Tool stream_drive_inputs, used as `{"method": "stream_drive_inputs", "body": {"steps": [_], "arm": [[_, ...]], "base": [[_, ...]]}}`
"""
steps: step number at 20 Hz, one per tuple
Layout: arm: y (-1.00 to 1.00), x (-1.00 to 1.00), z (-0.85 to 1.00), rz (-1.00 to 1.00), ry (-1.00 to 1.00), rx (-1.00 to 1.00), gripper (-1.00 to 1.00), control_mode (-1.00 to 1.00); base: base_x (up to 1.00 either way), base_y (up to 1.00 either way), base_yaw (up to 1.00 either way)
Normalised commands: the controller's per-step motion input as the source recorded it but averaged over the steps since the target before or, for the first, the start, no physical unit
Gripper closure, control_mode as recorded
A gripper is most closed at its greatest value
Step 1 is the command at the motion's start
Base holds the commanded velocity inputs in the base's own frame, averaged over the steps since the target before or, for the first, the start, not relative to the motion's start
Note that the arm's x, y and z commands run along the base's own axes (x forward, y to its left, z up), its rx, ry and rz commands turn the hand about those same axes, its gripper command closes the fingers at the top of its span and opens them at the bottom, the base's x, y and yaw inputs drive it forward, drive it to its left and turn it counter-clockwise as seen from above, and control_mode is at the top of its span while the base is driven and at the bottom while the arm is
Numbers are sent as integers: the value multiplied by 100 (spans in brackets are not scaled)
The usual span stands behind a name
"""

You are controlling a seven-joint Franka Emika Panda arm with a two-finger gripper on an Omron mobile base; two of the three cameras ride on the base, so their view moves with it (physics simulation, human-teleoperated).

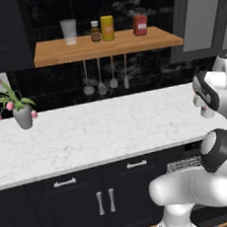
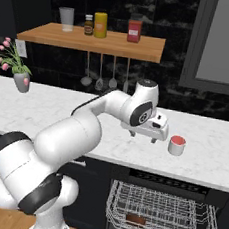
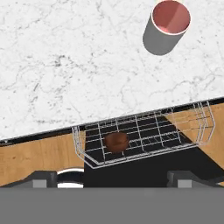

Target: Pick up the cup and bowl from the counter, place them in the dishwasher, and close the dishwasher door.

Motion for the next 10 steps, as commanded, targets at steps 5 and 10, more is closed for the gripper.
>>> {"method": "stream_drive_inputs", "body": {"steps": [5,10], "arm": [[-41,60,0,-5,1,13,-100,-100],[-4,50,1,0,3,1,-100,-100]], "base": [[0,0,0],[0,0,0]]}}
